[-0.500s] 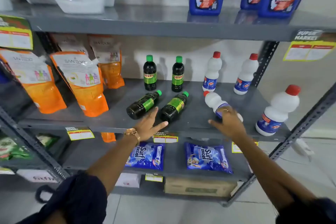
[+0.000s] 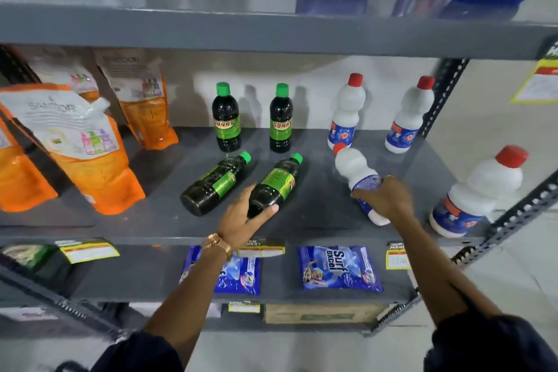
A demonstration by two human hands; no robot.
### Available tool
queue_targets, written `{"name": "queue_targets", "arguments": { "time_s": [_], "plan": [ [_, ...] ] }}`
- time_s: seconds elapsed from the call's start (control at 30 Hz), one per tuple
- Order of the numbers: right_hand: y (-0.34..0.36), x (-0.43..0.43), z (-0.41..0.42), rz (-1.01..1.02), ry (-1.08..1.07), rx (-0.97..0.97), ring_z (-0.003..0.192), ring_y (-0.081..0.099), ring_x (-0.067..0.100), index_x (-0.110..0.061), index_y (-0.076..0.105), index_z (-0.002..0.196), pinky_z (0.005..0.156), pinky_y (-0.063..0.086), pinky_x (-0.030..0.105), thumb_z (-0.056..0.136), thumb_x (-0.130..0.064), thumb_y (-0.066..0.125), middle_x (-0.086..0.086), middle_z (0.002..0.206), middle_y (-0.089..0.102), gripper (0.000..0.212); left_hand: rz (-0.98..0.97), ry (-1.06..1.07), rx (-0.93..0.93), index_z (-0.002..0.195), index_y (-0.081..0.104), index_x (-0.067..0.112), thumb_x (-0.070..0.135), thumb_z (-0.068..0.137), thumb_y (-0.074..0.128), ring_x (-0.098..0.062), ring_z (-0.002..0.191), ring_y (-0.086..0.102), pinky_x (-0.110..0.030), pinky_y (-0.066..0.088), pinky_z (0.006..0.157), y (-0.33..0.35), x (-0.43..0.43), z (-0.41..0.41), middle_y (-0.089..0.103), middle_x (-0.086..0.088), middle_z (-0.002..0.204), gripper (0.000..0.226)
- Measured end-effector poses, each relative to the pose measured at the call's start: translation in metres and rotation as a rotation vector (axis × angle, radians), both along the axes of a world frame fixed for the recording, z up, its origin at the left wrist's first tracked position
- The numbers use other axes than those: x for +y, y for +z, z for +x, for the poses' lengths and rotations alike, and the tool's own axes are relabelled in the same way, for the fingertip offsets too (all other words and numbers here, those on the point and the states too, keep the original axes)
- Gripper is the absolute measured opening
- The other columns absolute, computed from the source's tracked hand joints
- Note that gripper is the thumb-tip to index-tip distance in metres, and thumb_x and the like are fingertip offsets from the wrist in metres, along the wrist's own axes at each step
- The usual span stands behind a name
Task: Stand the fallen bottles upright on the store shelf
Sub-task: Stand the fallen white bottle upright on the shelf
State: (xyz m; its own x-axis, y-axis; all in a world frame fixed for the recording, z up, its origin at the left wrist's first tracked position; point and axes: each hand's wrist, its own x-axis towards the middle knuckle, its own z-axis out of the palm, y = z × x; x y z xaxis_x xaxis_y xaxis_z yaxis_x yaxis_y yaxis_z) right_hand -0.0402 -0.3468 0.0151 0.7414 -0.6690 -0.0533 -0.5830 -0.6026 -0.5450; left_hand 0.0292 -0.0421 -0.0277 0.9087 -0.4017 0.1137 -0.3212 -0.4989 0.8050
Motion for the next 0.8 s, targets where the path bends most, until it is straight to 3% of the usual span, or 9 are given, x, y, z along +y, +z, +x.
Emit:
{"name": "queue_targets", "arguments": {
  "time_s": [0.2, 0.33, 0.53, 0.67, 0.73, 0.8],
  "plan": [
    [-0.012, 0.022, 0.015, 0.23, -0.153, -0.668, 0.083, 0.057, 0.022, -0.005, 0.054, 0.112, 0.063, 0.039, 0.018, 0.07, -0.032, 0.082, 0.003, 0.097, 0.058, 0.057, -0.019, -0.001, -0.063, 0.132, 0.041, 0.026, 0.067, 0.073, 0.058, -0.008, 0.107, 0.058, -0.029, 0.046, 0.092, -0.006, 0.0, 0.006, 0.063, 0.006, 0.118, 0.074],
    [-0.025, 0.023, 0.028, 0.359, -0.126, -0.873, 0.101, 0.056, 0.018, -0.01, 0.043, 0.126, 0.071, 0.041, 0.0, 0.072, -0.028, 0.081, 0.0, 0.115, 0.055, 0.068, -0.018, 0.011, -0.104, 0.132, 0.04, 0.026, 0.068, 0.073, 0.057, -0.008, 0.107, 0.058, -0.027, 0.046, 0.09, -0.009, -0.001, 0.007, 0.062, 0.007, 0.118, 0.075],
    [-0.03, 0.02, 0.024, 0.398, -0.027, -0.818, 0.109, 0.05, 0.016, -0.011, 0.032, 0.135, 0.072, 0.039, -0.005, 0.07, -0.014, 0.082, -0.001, 0.124, 0.049, 0.083, -0.022, 0.006, -0.095, 0.133, 0.038, 0.03, 0.069, 0.07, 0.057, -0.007, 0.104, 0.059, -0.016, 0.043, 0.083, -0.01, -0.001, 0.01, 0.064, 0.007, 0.116, 0.076],
    [-0.041, 0.016, 0.016, 0.401, 0.042, -0.752, 0.114, 0.05, 0.02, -0.009, 0.028, 0.14, 0.078, 0.041, -0.001, 0.073, 0.001, 0.075, 0.009, 0.133, 0.049, 0.082, -0.021, -0.008, -0.086, 0.133, 0.037, 0.03, 0.067, 0.072, 0.057, -0.006, 0.104, 0.058, -0.008, 0.038, 0.079, -0.007, -0.001, 0.007, 0.062, 0.008, 0.115, 0.074],
    [-0.046, 0.015, 0.011, 0.393, 0.031, -0.725, 0.117, 0.052, 0.022, -0.011, 0.033, 0.14, 0.086, 0.043, 0.01, 0.074, 0.001, 0.074, 0.008, 0.134, 0.051, 0.079, -0.018, -0.008, -0.085, 0.133, 0.037, 0.03, 0.066, 0.071, 0.056, -0.004, 0.102, 0.057, -0.003, 0.035, 0.077, -0.005, -0.001, 0.006, 0.062, 0.009, 0.114, 0.074],
    [-0.047, 0.017, 0.011, 0.367, -0.005, -0.707, 0.116, 0.056, 0.022, -0.014, 0.041, 0.136, 0.093, 0.048, 0.026, 0.07, -0.012, 0.081, 0.006, 0.132, 0.055, 0.078, -0.019, -0.007, -0.082, 0.133, 0.037, 0.031, 0.067, 0.071, 0.056, -0.004, 0.101, 0.057, -0.005, 0.037, 0.077, -0.003, -0.001, 0.006, 0.062, 0.009, 0.114, 0.075]
  ]
}}
